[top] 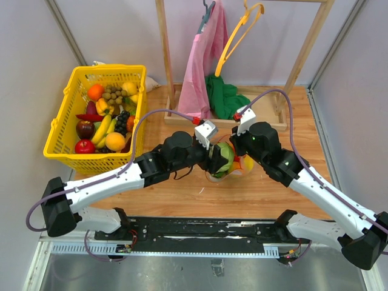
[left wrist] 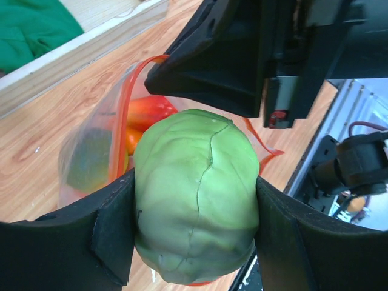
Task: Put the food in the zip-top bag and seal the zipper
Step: Place the fake vegetable in the zipper food storage bag.
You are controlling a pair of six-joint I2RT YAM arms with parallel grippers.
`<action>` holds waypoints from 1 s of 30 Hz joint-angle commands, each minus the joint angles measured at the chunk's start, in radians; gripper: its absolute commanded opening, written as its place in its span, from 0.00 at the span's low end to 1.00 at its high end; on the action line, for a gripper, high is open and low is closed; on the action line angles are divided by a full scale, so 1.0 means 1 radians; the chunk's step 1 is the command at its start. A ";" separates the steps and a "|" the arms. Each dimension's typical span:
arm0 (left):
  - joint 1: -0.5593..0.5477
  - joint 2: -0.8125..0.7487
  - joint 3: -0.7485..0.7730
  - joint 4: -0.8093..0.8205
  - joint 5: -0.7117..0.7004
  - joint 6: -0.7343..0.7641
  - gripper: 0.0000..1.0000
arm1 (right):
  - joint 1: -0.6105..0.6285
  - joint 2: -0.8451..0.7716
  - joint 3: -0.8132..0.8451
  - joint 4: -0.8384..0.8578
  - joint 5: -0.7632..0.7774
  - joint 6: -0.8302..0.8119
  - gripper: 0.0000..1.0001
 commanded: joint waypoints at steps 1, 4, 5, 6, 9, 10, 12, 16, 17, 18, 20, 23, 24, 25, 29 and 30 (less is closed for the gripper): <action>-0.023 0.041 0.019 0.064 -0.146 -0.024 0.41 | -0.013 -0.009 0.008 0.033 -0.009 0.018 0.01; -0.028 0.078 0.031 0.037 -0.195 -0.035 0.45 | -0.013 -0.008 0.008 0.036 -0.015 0.019 0.01; -0.027 0.085 0.028 0.042 -0.198 -0.041 0.46 | -0.013 -0.008 0.007 0.036 -0.018 0.020 0.01; -0.027 0.091 0.023 0.052 -0.199 -0.046 0.47 | -0.013 -0.007 0.006 0.037 -0.020 0.021 0.01; -0.029 0.109 0.011 0.082 -0.227 -0.079 0.51 | -0.013 -0.003 0.008 0.039 -0.030 0.025 0.01; -0.030 0.116 0.010 0.094 -0.230 -0.087 0.53 | -0.013 -0.002 0.008 0.042 -0.033 0.027 0.01; -0.029 0.128 0.009 0.117 -0.241 -0.109 0.57 | -0.013 -0.001 0.008 0.043 -0.038 0.029 0.01; -0.031 0.146 -0.010 0.185 -0.281 -0.140 0.63 | -0.013 -0.001 0.006 0.045 -0.046 0.035 0.01; -0.030 0.151 -0.012 0.197 -0.286 -0.147 0.66 | -0.013 -0.001 0.006 0.045 -0.047 0.036 0.01; -0.030 0.157 -0.012 0.205 -0.286 -0.153 0.68 | -0.013 -0.002 0.006 0.045 -0.048 0.036 0.01; -0.032 0.172 -0.001 0.198 -0.283 -0.168 0.72 | -0.013 -0.001 0.006 0.044 -0.048 0.036 0.01; -0.032 0.185 0.016 0.168 -0.279 -0.181 0.82 | -0.013 -0.004 0.004 0.045 -0.042 0.036 0.01; -0.033 0.184 0.015 0.164 -0.279 -0.186 0.84 | -0.013 -0.004 0.004 0.046 -0.042 0.036 0.01; -0.032 0.180 0.012 0.161 -0.276 -0.190 0.86 | -0.013 -0.003 0.001 0.047 -0.042 0.036 0.01; -0.033 0.153 0.009 0.142 -0.274 -0.196 0.93 | -0.014 0.000 0.000 0.049 -0.044 0.036 0.01; -0.033 0.145 0.010 0.133 -0.274 -0.196 0.94 | -0.013 -0.001 0.001 0.048 -0.043 0.036 0.01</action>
